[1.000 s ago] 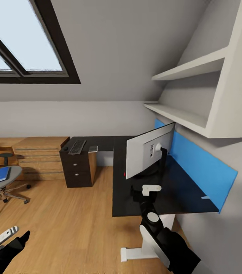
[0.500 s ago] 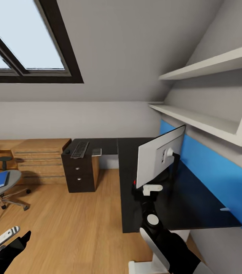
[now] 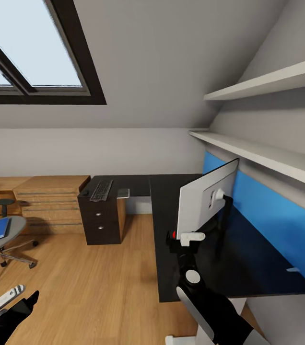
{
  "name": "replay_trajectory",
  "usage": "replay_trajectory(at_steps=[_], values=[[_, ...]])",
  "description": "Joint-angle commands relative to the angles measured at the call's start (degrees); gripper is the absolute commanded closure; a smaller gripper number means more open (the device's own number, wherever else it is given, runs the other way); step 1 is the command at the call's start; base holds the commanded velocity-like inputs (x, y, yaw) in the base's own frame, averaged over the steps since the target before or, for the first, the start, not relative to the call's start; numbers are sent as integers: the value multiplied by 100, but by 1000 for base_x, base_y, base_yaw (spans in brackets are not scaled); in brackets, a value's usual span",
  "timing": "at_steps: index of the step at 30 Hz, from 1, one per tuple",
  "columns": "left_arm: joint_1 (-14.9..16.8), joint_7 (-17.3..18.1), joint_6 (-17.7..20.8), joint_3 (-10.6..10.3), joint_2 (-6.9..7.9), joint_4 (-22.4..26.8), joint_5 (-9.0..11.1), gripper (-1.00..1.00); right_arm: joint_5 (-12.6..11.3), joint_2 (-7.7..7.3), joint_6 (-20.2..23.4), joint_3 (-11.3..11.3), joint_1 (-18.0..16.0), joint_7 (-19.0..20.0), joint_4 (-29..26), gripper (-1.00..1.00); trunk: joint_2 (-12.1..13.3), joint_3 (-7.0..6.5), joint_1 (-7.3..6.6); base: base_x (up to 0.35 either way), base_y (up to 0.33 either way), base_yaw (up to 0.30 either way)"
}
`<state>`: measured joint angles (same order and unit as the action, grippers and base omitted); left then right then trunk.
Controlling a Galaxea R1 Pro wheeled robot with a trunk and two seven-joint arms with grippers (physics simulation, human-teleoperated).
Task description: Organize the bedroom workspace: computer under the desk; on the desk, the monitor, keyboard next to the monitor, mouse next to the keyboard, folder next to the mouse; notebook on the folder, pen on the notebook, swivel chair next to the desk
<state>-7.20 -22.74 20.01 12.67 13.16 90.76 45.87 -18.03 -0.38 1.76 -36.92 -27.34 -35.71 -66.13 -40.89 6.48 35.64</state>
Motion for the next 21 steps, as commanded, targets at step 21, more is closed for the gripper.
replay_trajectory(at_steps=[21], values=[[0, -46, 15, 4, 0, 12, 53, -100, 69, -1, -272, 17, -9, -41, 276, -100, -8, 9, 2, 125, 23, 0]])
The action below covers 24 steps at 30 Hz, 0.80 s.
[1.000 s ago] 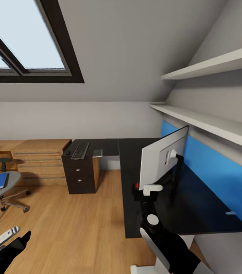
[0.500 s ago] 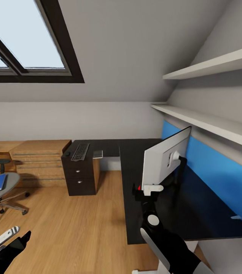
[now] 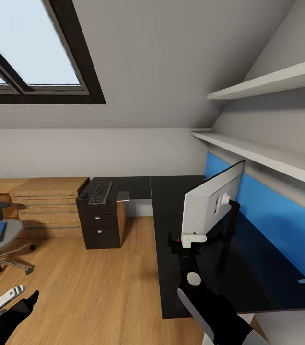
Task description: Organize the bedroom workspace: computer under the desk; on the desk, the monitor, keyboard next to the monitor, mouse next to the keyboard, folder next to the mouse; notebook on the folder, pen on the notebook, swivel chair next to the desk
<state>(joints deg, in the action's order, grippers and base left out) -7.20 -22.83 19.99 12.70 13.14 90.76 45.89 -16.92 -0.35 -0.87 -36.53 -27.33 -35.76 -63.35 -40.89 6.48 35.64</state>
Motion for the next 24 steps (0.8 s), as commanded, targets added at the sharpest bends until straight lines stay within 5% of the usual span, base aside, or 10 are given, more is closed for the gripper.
replay_trajectory(at_steps=[1, 24], values=[[-1, -37, 16, 2, 2, 12, 52, -100, -40, -3, -20, -18, -9, -37, 20, -100, -8, 9, 2, 34, 1, 0], [-1, -37, 13, -11, -5, 12, 44, -100, -31, 0, -52, 97, -9, -554, 173, -100, -8, 9, 2, 100, 0, 0]])
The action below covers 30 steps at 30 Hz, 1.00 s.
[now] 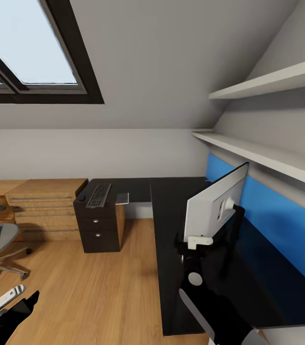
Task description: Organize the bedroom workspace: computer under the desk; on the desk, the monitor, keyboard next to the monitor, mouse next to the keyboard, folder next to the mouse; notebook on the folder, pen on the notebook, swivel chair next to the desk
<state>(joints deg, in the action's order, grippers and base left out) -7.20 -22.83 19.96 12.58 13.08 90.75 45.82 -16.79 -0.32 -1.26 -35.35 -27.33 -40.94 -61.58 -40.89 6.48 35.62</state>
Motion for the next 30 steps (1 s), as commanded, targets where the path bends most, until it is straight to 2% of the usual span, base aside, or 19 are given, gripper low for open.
replay_trajectory(at_steps=[1, 6, 11, 17, 25, 30], values=[[-1, -37, 16, 2, 2, 12, 51, -100, -44, -3, -11, -13, -9, -40, -3, -100, -7, 8, 4, 222, 0, 0], [-1, -39, 16, -73, 5, 12, 50, -100, -44, -3, -7, 80, -9, -58, -2, -100, -7, 8, 4, 83, 0, 0], [-1, -52, 16, -350, 10, 12, 43, -100, -44, -3, -6, 111, -9, -62, 3, -100, -7, 8, 4, 41, 3, 0], [-1, -54, 16, -396, 11, 12, 42, -100, -44, -3, -6, 119, -9, -63, 1, -100, -7, 8, 4, 170, 22, 0], [-1, -56, 16, -412, 11, 12, 41, -100, -45, -3, -6, 140, -9, -86, 3, -100, -7, 8, 4, 47, 5, 0], [-1, -57, 16, -414, 11, 12, 41, -100, -49, 2, 8, 329, -11, -143, 108, -100, -7, 8, 4, 8, 1, 0]])
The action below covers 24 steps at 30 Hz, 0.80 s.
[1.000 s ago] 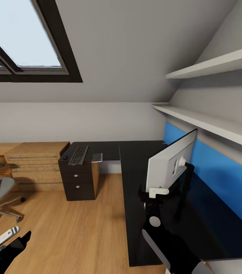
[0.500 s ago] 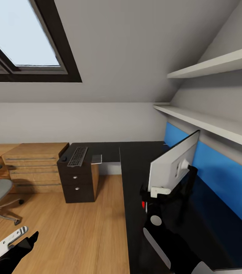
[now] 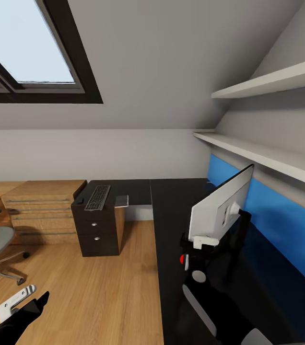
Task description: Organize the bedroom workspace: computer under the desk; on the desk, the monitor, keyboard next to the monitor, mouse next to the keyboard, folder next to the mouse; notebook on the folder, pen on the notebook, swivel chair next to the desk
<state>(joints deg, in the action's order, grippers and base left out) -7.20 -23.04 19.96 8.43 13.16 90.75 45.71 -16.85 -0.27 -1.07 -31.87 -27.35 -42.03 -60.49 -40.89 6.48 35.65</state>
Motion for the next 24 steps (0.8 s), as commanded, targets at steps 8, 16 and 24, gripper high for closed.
replay_trajectory(at_steps=[8, 16, 24], values=[[-1, -35, 17, 1, 2, 13, 52, -100, -46, 0, -7, 286, -11, -50, 96, -100, -8, 9, 2, 1, 0, 0], [-1, -43, 17, -24, 2, 13, 52, -100, -46, 1, -7, 312, -12, -51, 107, -100, -8, 9, 2, -195, 0, 0], [-1, -43, 16, -24, 2, 13, 51, -100, -46, 0, -15, 313, -14, -51, 108, -100, -8, 9, 2, -175, -98, 0]])
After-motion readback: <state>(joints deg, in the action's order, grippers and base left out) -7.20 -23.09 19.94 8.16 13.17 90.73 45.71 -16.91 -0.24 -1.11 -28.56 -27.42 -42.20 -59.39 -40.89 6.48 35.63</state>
